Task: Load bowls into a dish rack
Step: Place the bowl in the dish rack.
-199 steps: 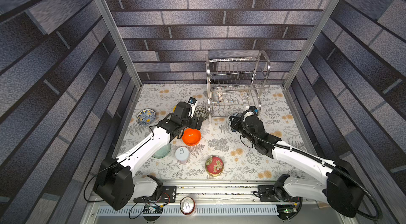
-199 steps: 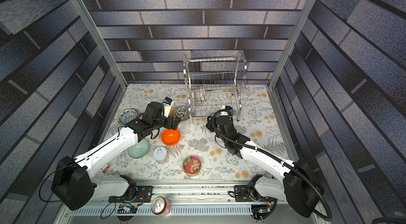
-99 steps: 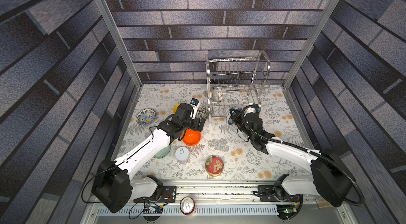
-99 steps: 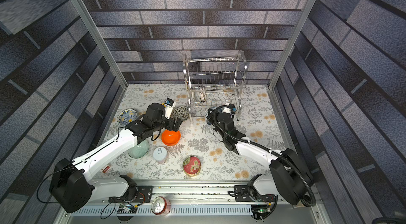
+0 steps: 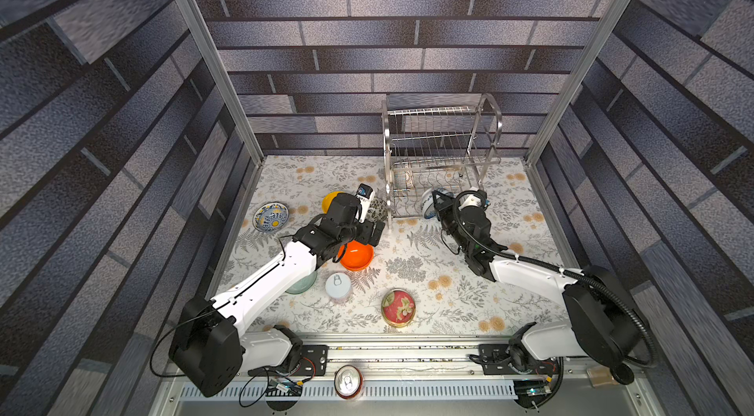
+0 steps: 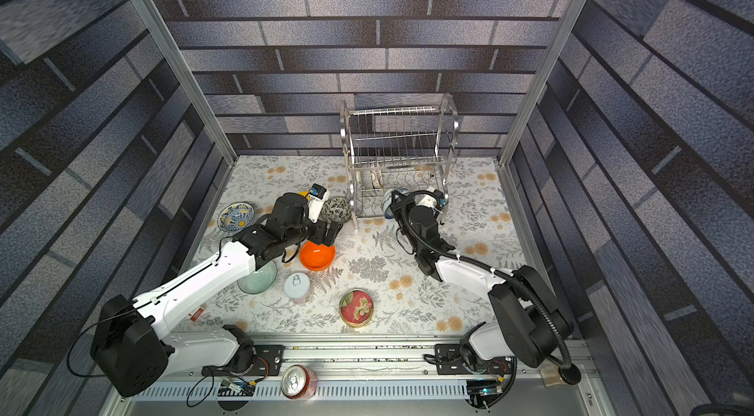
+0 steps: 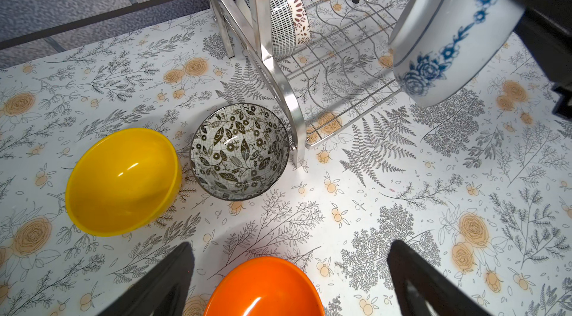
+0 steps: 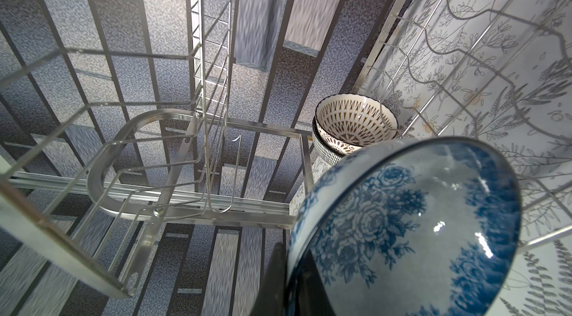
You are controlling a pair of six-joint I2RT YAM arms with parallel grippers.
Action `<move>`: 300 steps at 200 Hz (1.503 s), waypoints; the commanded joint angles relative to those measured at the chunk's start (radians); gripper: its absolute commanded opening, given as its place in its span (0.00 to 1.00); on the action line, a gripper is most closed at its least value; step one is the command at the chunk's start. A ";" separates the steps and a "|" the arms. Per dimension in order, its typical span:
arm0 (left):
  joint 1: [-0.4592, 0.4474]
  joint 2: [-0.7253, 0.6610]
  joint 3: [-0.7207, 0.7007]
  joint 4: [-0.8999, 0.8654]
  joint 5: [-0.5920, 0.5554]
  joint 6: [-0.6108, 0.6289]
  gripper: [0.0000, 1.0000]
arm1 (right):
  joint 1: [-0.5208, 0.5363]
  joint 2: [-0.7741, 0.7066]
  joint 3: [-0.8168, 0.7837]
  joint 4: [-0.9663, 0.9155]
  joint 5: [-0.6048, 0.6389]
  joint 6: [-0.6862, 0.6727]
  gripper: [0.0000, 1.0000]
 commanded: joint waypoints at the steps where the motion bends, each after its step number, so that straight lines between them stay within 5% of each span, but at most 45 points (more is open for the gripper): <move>1: -0.006 -0.031 -0.018 0.019 0.018 0.000 1.00 | -0.017 0.016 -0.004 0.147 0.022 0.038 0.09; 97: -0.011 -0.029 -0.027 0.022 0.046 0.000 1.00 | -0.069 0.197 0.039 0.380 0.007 0.150 0.09; 300: 0.005 -0.013 -0.036 0.038 0.239 0.034 1.00 | -0.157 0.505 0.288 0.514 -0.048 0.218 0.09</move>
